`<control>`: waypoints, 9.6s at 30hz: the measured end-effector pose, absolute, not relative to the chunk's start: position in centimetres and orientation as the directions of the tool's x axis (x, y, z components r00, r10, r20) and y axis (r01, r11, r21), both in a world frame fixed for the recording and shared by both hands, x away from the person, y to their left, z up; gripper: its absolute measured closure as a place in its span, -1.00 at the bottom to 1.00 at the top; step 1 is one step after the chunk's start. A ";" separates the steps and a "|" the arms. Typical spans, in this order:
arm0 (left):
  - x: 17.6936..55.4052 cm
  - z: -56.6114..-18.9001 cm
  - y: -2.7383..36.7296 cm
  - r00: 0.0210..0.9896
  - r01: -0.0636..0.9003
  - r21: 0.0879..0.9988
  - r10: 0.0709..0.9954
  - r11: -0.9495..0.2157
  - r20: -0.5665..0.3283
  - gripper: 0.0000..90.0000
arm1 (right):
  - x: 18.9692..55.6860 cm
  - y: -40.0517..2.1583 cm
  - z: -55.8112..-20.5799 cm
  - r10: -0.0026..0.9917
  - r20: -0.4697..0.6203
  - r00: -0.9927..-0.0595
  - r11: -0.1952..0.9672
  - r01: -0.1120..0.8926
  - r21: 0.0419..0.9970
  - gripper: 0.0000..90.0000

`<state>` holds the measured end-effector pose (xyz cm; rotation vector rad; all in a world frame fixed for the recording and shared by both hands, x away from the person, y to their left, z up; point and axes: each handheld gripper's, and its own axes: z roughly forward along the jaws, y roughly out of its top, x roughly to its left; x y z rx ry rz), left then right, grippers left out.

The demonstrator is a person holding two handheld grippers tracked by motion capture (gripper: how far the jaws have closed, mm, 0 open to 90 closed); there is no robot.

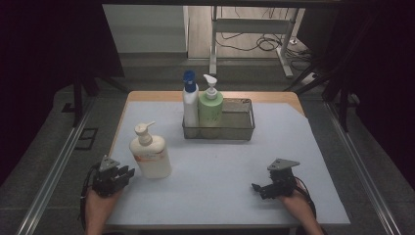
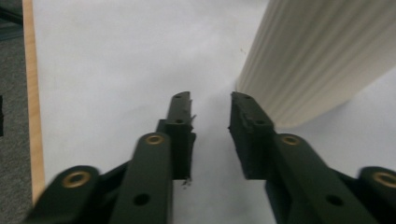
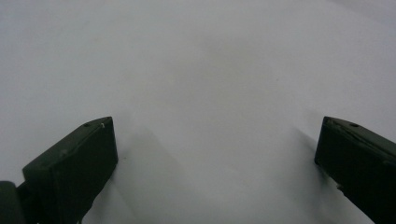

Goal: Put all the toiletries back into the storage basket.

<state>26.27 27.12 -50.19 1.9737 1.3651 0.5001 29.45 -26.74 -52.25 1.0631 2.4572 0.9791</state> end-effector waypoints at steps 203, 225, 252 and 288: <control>23.2 -52.4 19.5 0.531 0.626 0.687 0.847 -0.368 -0.030 -0.73 | 28.5 -25.0 -49.4 0.664 0.037 -0.747 0.509 0.488 0.709 -1.00; 23.2 -52.4 19.5 0.531 0.626 0.688 0.847 -0.368 -0.030 -0.73 | 28.4 -20.5 -46.5 0.574 0.070 -0.816 0.509 0.422 0.750 -1.00; 23.2 -52.4 19.5 0.530 0.623 0.691 0.847 -0.366 -0.029 -0.73 | 28.7 -14.8 -42.7 0.567 0.031 -0.823 0.509 0.379 0.773 -0.82; 23.2 -52.4 19.5 0.530 0.624 0.691 0.848 -0.365 -0.030 -0.73 | 29.6 -12.4 -41.4 0.549 -0.029 -0.835 0.567 0.347 0.748 -0.20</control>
